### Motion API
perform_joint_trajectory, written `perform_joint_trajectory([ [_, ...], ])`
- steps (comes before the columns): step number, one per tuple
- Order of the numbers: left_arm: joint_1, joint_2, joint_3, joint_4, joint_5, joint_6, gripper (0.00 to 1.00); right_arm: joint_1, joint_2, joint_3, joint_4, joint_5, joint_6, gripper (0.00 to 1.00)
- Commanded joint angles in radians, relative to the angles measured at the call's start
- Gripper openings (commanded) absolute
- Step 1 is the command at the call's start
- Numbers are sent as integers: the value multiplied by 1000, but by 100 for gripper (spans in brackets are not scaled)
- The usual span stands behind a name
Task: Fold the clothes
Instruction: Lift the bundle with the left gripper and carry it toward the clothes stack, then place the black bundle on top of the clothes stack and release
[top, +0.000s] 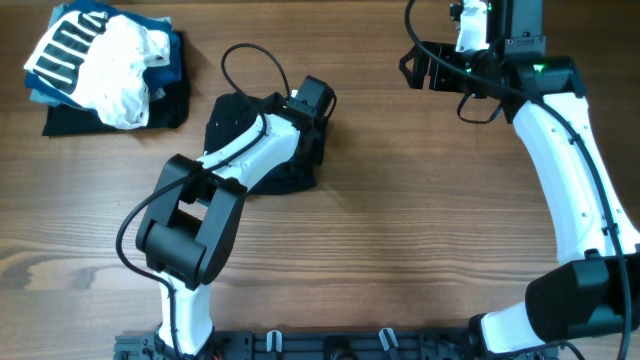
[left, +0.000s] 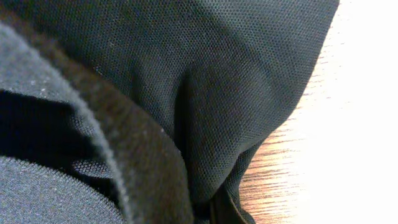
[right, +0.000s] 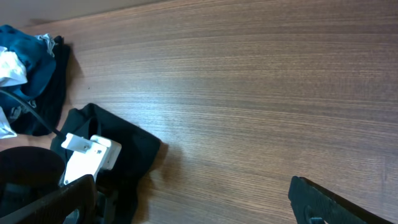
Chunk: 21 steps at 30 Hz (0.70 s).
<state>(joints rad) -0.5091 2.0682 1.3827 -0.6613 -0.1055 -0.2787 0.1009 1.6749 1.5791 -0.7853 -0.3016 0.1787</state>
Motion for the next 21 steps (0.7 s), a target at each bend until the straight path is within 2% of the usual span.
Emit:
perform_joint_trajectory([
  [1,0,101,-48,-35,63,-24,4,0,5,-2,2,18,6,99],
  [4,68,-32,101,-205,62,-12,4,0,5,-2,2,19,7,100],
  [5,120,-130,200,-274,58,22,4,0,5,-2,3,18,6,100],
  [10,232,-352,332,-298,8,82,4,0,5,-2,3,18,8,99],
  [11,262,-395,348,-295,-30,125,4,0,5,-2,5,18,8,100],
  [14,312,-413,405,-294,-143,202,4,0,5,-2,10,18,34,99],
  [15,348,-413,457,-278,-244,267,4,0,5,-2,11,18,34,99],
  [18,406,-413,504,-172,-413,395,4,0,5,-2,11,18,34,99],
  [20,477,-411,505,45,-476,672,4,0,5,-2,11,17,35,100],
  [21,502,-406,505,120,-475,758,4,0,5,-2,11,18,35,99],
])
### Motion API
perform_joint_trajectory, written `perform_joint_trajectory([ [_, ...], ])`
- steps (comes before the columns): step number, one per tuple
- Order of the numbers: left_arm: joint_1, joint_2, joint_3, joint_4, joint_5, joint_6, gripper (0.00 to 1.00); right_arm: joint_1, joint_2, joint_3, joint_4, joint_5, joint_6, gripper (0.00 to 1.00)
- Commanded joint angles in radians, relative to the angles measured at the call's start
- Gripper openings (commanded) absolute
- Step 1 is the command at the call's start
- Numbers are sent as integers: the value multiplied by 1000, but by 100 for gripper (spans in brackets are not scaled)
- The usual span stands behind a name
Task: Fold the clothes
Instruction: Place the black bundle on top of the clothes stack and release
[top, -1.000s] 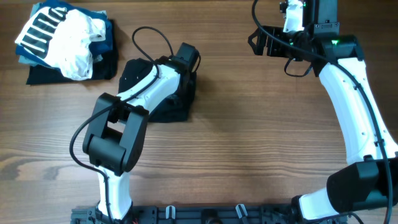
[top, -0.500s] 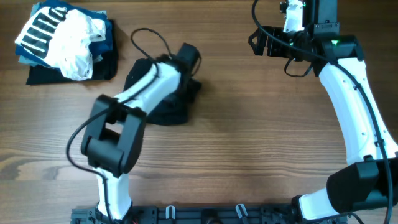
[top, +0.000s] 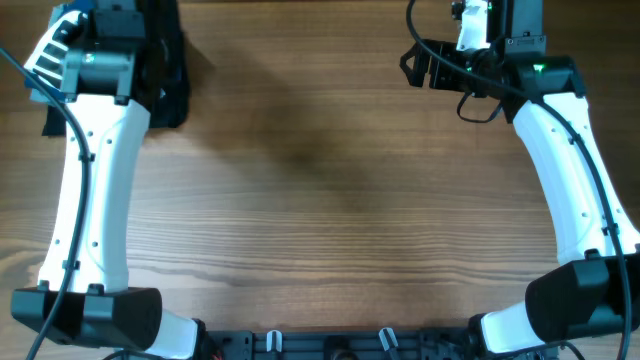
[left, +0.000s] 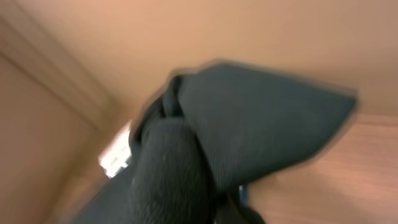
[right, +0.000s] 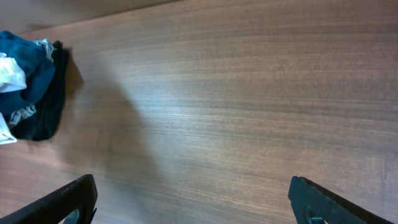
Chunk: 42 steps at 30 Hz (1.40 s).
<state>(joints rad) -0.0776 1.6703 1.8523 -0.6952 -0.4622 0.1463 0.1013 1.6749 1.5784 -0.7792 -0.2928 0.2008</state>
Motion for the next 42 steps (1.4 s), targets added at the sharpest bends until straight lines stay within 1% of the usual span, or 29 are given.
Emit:
perform_joint_trajectory([
  [1,100,1,35,239,-99,462,4,-1,5,-1,5,9,13,99],
  [3,167,34,35,379,1,746,4,-1,5,-1,5,9,31,99],
  [5,245,85,35,480,79,974,4,-1,5,-1,5,9,39,100],
  [6,282,116,35,521,106,1033,4,-1,5,-1,5,9,47,100],
  [8,355,181,35,582,161,1095,4,-1,5,-1,10,10,63,99],
  [10,421,240,35,637,236,1111,4,-1,5,-1,19,10,64,99],
  [13,492,319,35,843,262,1137,4,-1,5,-1,27,9,95,99],
  [14,513,330,35,892,298,1140,4,-1,5,-1,31,9,95,99],
  [15,526,332,35,882,335,1157,4,-1,5,-1,32,10,95,99],
  [18,533,355,35,746,443,1204,4,-1,5,-1,54,9,96,99],
  [20,480,375,35,598,457,1198,4,-1,5,-1,64,9,117,99],
  [21,445,375,35,547,474,1131,4,-1,5,-1,63,9,117,99],
  [23,399,375,35,520,486,1005,4,-1,5,-1,64,9,116,100],
  [25,370,375,35,443,539,927,4,-1,5,-1,63,9,117,99],
  [26,352,375,33,323,607,911,7,-1,5,-1,63,9,117,99],
  [27,344,375,31,257,642,911,17,-1,5,-1,62,9,117,99],
  [28,337,375,31,186,671,911,25,-1,5,-1,62,9,117,100],
  [29,327,375,31,69,702,911,31,-1,5,-1,62,9,117,99],
  [30,321,375,31,1,706,911,61,-1,5,-1,61,9,116,99],
  [31,311,375,31,-133,710,910,100,-1,5,-1,60,9,117,99],
  [32,305,375,31,-178,713,839,100,-1,5,-1,60,9,117,99],
  [34,291,363,34,-169,749,591,100,-1,5,-1,61,9,117,99],
  [35,279,338,41,-170,808,480,100,-1,5,-1,61,9,117,100],
  [37,249,260,70,-162,888,336,100,0,5,-1,60,8,118,100],
  [38,243,212,85,-121,861,203,100,0,5,-1,60,8,118,99],
  [39,244,179,85,-59,787,70,100,0,5,-1,60,5,118,99],
  [40,253,162,85,-2,694,-25,100,0,5,-1,60,5,117,100],
  [41,268,160,85,66,595,-90,100,0,5,-1,59,5,118,99],
  [42,293,184,85,145,517,-106,100,0,5,-1,53,5,117,99],
])
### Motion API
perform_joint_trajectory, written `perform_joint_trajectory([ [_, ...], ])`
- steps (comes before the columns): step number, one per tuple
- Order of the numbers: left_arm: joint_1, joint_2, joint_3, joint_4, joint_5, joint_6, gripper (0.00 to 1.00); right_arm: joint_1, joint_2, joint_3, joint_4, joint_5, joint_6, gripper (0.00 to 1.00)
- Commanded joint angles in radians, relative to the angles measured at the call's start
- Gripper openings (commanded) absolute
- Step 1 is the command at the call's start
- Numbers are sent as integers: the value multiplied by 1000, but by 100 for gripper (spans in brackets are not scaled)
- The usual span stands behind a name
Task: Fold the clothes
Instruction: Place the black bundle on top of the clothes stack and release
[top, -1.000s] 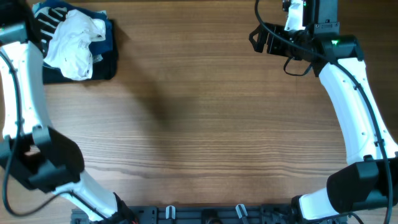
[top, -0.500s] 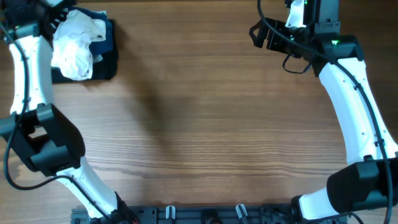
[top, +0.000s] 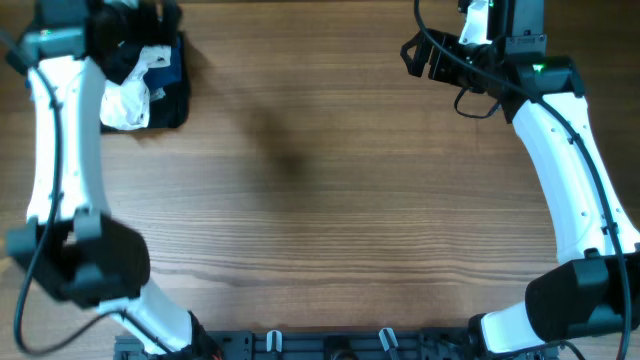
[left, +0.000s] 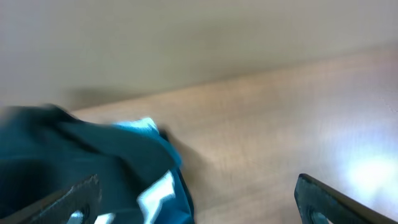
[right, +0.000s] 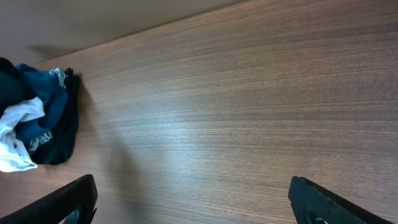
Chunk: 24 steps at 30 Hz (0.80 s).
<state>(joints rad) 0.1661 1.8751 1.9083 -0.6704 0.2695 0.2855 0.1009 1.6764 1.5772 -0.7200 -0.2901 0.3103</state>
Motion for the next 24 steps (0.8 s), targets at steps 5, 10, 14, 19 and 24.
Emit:
perform_joint_trajectory([
  [5,129,209,29,275,-309,-246,100,0,3,0,-22,3,7,99],
  [10,113,479,26,94,-309,-339,100,0,3,0,-18,4,7,99],
  [14,106,636,19,-15,-290,-417,100,0,3,0,-14,7,6,100],
  [19,93,505,26,-37,-285,-417,100,0,-2,30,18,35,-84,100],
  [24,94,156,26,-45,-286,-417,100,0,-82,265,-84,104,-217,99],
])
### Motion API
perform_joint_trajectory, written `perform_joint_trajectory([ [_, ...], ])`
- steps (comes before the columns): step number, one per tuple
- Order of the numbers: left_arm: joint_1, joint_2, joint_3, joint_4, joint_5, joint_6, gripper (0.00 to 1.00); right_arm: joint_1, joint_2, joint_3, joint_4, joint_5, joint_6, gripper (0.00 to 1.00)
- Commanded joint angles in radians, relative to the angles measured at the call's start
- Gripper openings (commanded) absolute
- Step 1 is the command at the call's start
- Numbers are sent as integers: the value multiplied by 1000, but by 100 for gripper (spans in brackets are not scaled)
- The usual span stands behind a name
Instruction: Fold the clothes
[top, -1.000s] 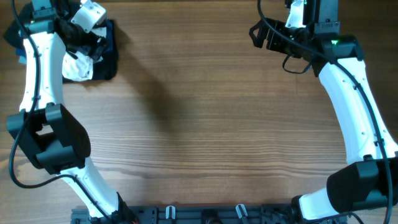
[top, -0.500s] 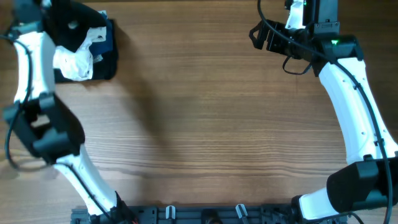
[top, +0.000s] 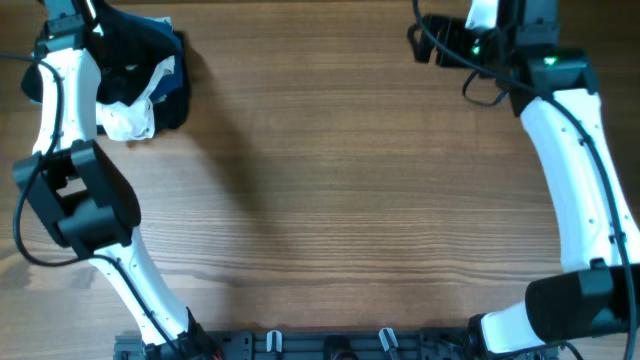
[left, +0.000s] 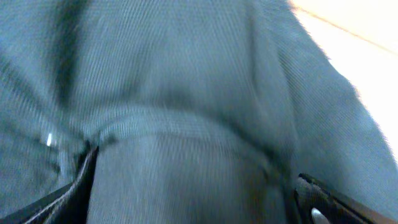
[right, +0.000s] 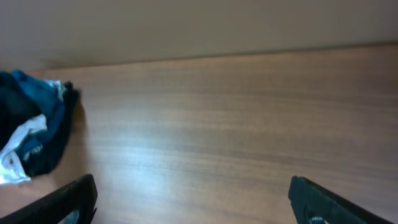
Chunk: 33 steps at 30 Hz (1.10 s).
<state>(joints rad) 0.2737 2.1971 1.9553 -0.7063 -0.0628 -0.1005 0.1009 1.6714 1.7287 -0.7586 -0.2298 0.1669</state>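
Observation:
A pile of clothes (top: 165, 85) lies at the table's far left corner, with a black garment (top: 130, 52) on top and white cloth (top: 125, 118) at its near side. My left gripper (left: 196, 202) is low over the pile and open. Dark fabric (left: 186, 112) fills its view and spans the gap between its fingers (left: 78, 193). At the far right my right gripper (top: 428, 45) is raised and open, with nothing between its fingers (right: 320, 202). The right wrist view shows the pile (right: 31, 137) at its left.
The brown wooden table (top: 350, 200) stretches between the two arms. The left arm's links (top: 70, 190) stand along the table's left edge, the right arm's (top: 570, 150) along the right. A pale wall runs behind the table's far edge (right: 217, 25).
My left gripper, then open with the table and blue cloth in its view, now has dark fabric filling the view. The right gripper now sits a little farther back.
First my left gripper was down on a black garment at the middle of the table. Then that garment was off the table, hanging from the gripper near the pile. Later the gripper stood open by the pile, which now has the black garment on top.

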Motion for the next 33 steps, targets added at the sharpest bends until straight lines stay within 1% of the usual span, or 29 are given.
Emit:
perform_joint_trajectory([
  [1,-14,-200,-21,-10,46,-31,100,0,-108,134,-79,44,-74,100],
  [3,-14,-249,-21,-10,46,-31,100,0,-222,143,-122,44,-73,100],
  [4,-14,-253,-21,-10,46,-31,100,0,-271,143,-137,44,-74,100],
  [7,-14,-250,-21,-10,46,-31,100,0,-429,143,-255,43,-67,99],
  [10,-14,-250,-21,-10,46,-31,100,0,-491,143,-319,43,-60,100],
  [13,-14,-250,-21,-10,46,-31,100,0,-503,143,-385,43,-60,100],
  [14,-14,-250,-21,-10,46,-31,100,0,-502,143,-417,76,-71,99],
  [15,-14,-250,-21,-10,46,-31,100,0,-497,143,-418,120,-74,100],
  [16,-14,-250,-21,-10,46,-31,100,0,-489,127,-399,130,-110,100],
  [17,-14,-250,-21,-10,46,-31,100,0,-509,74,-343,133,-142,100],
  [18,-14,-250,-21,-10,46,-31,100,0,-541,2,-272,134,-166,100],
  [19,-14,-250,-21,-10,46,-31,100,0,-624,-201,-87,133,-174,100],
  [20,-14,-250,-21,-10,46,-31,100,0,-695,-355,50,123,-167,100],
  [21,-14,-250,-21,-10,46,-31,100,-2,-810,-613,275,84,-159,100],
  [22,-14,-250,-21,-10,46,-31,100,-10,-898,-801,431,50,-158,100],
  [23,-14,-250,-21,-10,46,-31,100,-17,-981,-963,550,42,-147,100],
  [25,-14,-250,-21,-10,46,-31,100,-25,-1143,-1229,704,42,-138,100],
  [26,-14,-250,-21,-10,46,-31,100,-33,-1253,-1385,786,42,-138,100],
  [29,-14,-250,-21,-10,46,-31,100,-37,-1424,-1571,821,38,-137,100],
  [33,-14,-250,-21,-10,46,-31,100,-37,-1567,-1677,813,37,-137,100],
])
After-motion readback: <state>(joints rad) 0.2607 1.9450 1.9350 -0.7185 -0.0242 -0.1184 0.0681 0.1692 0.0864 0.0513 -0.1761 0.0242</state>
